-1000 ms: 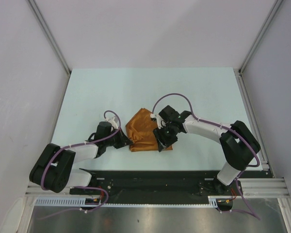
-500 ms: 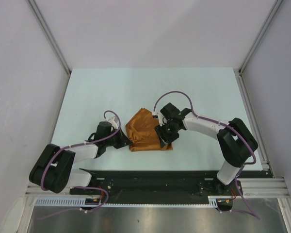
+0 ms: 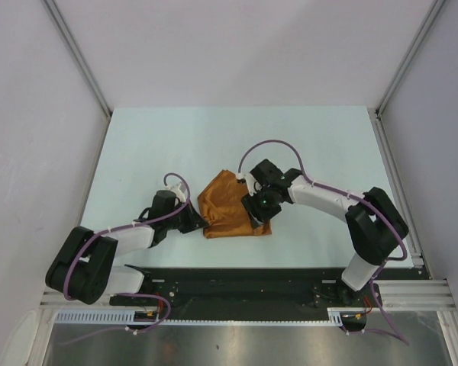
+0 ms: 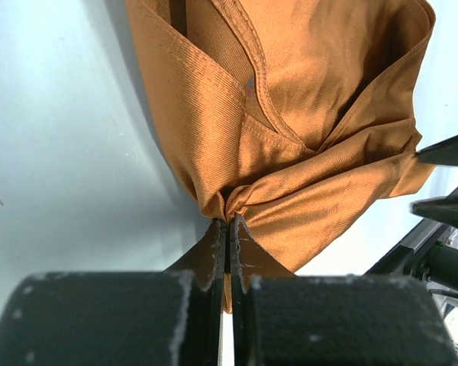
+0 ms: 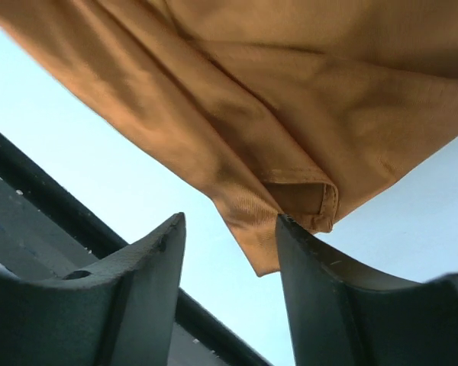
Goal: Fold the napkin, place the utensils inside, and roll it up
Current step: Roll the napkin with the utensil
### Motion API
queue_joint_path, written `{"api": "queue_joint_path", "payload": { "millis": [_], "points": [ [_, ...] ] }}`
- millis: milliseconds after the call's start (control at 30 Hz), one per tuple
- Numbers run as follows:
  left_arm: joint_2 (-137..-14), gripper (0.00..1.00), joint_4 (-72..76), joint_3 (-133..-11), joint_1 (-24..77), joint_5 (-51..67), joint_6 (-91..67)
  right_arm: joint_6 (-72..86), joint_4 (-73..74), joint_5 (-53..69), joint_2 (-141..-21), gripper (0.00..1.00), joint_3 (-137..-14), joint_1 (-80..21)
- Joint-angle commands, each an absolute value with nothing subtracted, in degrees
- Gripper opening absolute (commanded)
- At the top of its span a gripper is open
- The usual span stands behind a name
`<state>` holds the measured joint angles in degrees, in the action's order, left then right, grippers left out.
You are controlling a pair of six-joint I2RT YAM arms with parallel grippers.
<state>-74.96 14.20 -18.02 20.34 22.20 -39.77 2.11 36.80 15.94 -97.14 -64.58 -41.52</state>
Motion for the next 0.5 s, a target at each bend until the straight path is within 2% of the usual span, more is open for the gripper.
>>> {"api": "queue_joint_path", "payload": {
  "millis": [0, 33, 67, 100, 300, 467],
  "points": [
    [-74.6, 0.0, 12.3, -19.7, 20.5, 21.1, -37.5, -5.2, 32.7, 9.3, -90.2, 0.59, -67.2, -46.1],
    [-74.6, 0.0, 12.2, -19.8, 20.5, 21.0, -37.4, -6.0, 30.8, 7.7, -89.3, 0.62, -66.3, -49.3],
    [-74.5, 0.0, 12.2, -19.7, 20.5, 21.0, -37.4, -8.0, 28.5, 6.4, -88.0, 0.74, -65.1, -50.6],
    [-74.6, 0.0, 12.2, -19.9, 20.5, 20.9, -37.4, -8.8, 23.6, 4.6, -87.4, 0.77, -62.3, -51.8],
    [-74.7, 0.0, 11.8, -20.3, 20.5, 21.1, -37.3, -14.0, 4.6, 1.9, -87.4, 0.77, -53.5, -57.4],
    [-75.0, 0.0, 11.5, -20.4, 20.4, 21.3, -37.0, -17.2, 0.9, 4.0, -91.1, 0.76, -52.7, -59.2]
  ]
}}
